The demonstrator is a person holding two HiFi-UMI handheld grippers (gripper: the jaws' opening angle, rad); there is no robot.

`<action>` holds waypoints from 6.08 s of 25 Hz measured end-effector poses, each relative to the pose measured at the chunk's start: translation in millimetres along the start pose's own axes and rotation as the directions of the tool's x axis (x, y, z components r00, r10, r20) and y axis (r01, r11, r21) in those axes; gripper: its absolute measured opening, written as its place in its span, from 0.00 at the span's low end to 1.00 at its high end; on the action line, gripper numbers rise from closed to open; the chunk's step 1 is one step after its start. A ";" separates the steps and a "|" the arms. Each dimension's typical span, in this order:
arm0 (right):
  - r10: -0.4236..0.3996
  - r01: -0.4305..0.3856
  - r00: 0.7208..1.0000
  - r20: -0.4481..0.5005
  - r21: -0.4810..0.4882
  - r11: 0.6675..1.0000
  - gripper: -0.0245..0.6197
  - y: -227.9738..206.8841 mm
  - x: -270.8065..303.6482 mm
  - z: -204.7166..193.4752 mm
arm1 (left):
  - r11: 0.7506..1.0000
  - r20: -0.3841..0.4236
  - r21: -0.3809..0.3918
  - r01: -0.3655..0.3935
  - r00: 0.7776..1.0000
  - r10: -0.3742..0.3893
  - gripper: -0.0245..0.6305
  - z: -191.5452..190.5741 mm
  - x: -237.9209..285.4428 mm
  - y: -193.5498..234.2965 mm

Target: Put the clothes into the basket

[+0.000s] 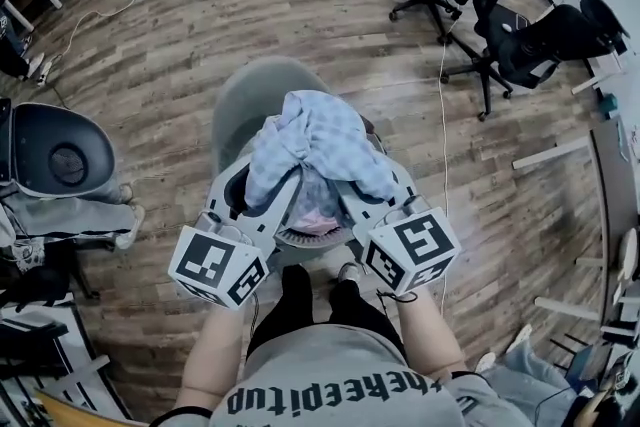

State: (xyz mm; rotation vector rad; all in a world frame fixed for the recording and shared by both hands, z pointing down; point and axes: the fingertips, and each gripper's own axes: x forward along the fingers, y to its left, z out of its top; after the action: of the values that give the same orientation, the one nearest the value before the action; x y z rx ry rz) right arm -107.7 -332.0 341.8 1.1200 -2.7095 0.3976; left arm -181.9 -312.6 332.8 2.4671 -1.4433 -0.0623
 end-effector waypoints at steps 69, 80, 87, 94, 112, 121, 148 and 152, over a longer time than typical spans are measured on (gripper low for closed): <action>-0.167 0.168 0.943 -0.288 -0.023 0.986 0.44 -44.6 19.4 -126.3 | 0.993 -0.198 -0.116 0.025 0.979 -0.048 0.54 -133.1 44.4 44.3; -0.105 0.083 0.949 -0.296 -0.086 0.993 0.44 -20.9 18.1 -126.0 | 0.991 -0.197 -0.070 0.118 0.972 -0.130 0.54 -120.6 61.1 18.5; -0.113 0.102 0.960 -0.256 -0.057 0.993 0.44 -24.7 8.1 -117.3 | 0.993 -0.193 -0.080 0.087 0.976 -0.101 0.52 -121.6 54.5 22.7; -0.105 0.095 0.972 -0.209 -0.059 0.994 0.19 -20.7 3.4 -103.0 | 0.996 -0.174 -0.044 0.079 0.981 -0.085 0.20 -112.3 46.0 16.1; 0.083 -0.096 0.987 -0.139 -0.094 0.991 0.05 14.3 -22.2 -58.8 | 0.998 -0.089 0.050 -0.034 0.995 0.038 0.06 -67.4 7.6 -22.3; 0.158 -0.166 0.985 -0.070 -0.118 0.979 0.05 23.1 -49.9 -30.3 | 0.994 -0.023 0.075 -0.079 0.997 0.080 0.06 -45.4 -7.4 -56.9; 0.297 -0.281 0.953 0.058 -0.193 0.940 0.05 38.2 -100.4 15.7 | 0.976 0.129 0.140 -0.169 0.980 0.151 0.06 6.4 -31.4 -114.7; 0.300 -0.283 0.952 0.062 -0.196 0.939 0.05 37.5 -102.8 19.0 | 0.976 0.136 0.136 -0.168 0.979 0.149 0.06 9.5 -31.2 -117.8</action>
State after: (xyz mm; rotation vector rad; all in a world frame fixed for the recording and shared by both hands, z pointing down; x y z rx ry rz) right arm -63.7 -244.2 289.7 0.7049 -2.9275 0.1314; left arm -99.3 -233.6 289.6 2.4914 -1.7525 -0.0823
